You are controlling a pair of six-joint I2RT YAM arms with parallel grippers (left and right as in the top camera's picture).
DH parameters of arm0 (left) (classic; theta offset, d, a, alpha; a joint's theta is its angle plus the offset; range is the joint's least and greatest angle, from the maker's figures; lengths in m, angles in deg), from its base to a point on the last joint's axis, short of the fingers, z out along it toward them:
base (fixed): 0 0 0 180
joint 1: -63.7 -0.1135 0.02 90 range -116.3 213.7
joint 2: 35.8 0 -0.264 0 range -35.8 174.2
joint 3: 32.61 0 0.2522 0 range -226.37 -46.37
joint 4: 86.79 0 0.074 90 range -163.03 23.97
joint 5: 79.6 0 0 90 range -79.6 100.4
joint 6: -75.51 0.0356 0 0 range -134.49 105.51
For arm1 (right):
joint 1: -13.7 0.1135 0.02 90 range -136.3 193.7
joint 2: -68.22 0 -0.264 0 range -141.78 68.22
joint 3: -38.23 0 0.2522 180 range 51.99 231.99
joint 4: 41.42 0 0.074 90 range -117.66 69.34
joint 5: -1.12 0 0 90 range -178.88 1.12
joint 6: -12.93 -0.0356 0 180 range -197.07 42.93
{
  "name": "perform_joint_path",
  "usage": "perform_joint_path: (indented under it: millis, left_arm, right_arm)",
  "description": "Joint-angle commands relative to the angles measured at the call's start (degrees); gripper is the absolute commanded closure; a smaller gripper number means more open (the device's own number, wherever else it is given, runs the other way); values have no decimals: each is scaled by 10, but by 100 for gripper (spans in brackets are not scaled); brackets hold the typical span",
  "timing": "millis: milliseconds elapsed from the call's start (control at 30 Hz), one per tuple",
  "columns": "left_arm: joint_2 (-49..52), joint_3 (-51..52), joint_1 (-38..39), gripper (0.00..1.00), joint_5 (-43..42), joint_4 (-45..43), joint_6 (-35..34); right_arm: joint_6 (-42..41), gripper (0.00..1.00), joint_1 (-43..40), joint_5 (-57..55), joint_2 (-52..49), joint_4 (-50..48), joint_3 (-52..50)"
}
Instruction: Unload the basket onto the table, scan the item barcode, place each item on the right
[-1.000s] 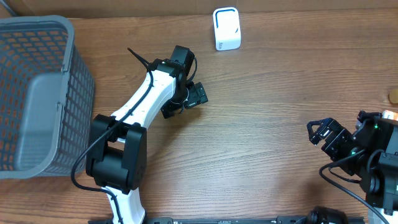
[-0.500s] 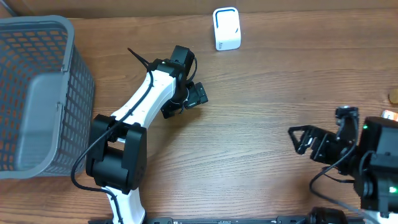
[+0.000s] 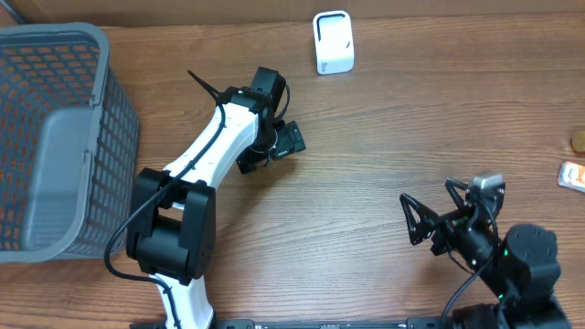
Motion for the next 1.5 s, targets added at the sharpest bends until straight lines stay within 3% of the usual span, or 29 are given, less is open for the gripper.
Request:
perform_joint_path:
  millis: [0, 467, 600, 1033, 1467]
  left_arm:
    - [-2, 0, 1, 0, 4, 1, 5]
    - [-2, 0, 1, 0, 4, 1, 5]
    - [-2, 0, 1, 0, 4, 1, 5]
    - [-2, 0, 1, 0, 4, 1, 5]
    - [-2, 0, 1, 0, 4, 1, 5]
  right_arm:
    - [4, 0, -13, -18, 53, -53, -61]
    - [3, 0, -56, -48, 168, -236, -228]
    - [3, 0, -70, -51, 205, -239, -255]
    - [3, 0, -75, -129, 204, -224, -270]
    - [4, 0, -107, -135, 204, -221, -270]
